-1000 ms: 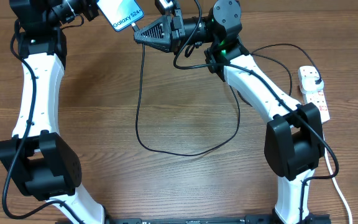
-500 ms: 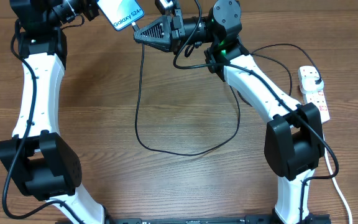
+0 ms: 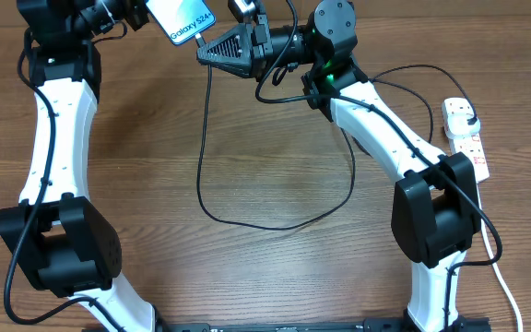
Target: Plug charger to phone and switch on socket
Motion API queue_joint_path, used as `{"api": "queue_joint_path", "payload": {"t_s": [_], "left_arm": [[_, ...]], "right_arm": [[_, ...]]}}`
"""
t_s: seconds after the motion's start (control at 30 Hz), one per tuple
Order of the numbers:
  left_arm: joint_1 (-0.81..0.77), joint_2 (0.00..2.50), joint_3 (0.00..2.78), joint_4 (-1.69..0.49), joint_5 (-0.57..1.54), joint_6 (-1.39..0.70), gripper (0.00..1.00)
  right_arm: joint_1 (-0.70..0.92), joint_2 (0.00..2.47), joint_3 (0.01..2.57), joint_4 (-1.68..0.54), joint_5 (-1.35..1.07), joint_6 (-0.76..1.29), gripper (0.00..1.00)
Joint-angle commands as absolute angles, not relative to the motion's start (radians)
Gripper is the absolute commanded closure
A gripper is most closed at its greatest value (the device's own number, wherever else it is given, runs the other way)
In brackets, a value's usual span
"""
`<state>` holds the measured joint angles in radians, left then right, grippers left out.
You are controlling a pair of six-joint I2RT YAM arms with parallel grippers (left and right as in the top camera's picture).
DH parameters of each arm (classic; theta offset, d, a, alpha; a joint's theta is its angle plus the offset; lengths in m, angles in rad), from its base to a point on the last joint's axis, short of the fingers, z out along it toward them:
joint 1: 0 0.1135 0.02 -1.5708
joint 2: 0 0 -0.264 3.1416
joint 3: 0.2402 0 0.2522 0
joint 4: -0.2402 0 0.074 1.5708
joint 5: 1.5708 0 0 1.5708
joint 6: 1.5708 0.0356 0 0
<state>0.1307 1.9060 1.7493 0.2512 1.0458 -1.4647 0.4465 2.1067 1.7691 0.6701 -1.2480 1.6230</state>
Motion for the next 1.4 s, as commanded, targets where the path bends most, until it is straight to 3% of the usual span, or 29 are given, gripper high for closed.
{"api": "queue_joint_path", "payload": {"t_s": [0.0,1.37], "left_arm": [[0.11,1.884,1.771,0.259,1.074,-1.481,0.96],[0.108,1.884,1.771,0.267,1.412,-1.42,0.96]], "right_arm": [[0.455,2.08,1.785,0.672,-1.198,1.627,0.96],[0.43,2.08,1.785,0.668,-1.19,1.623,0.96]]}}
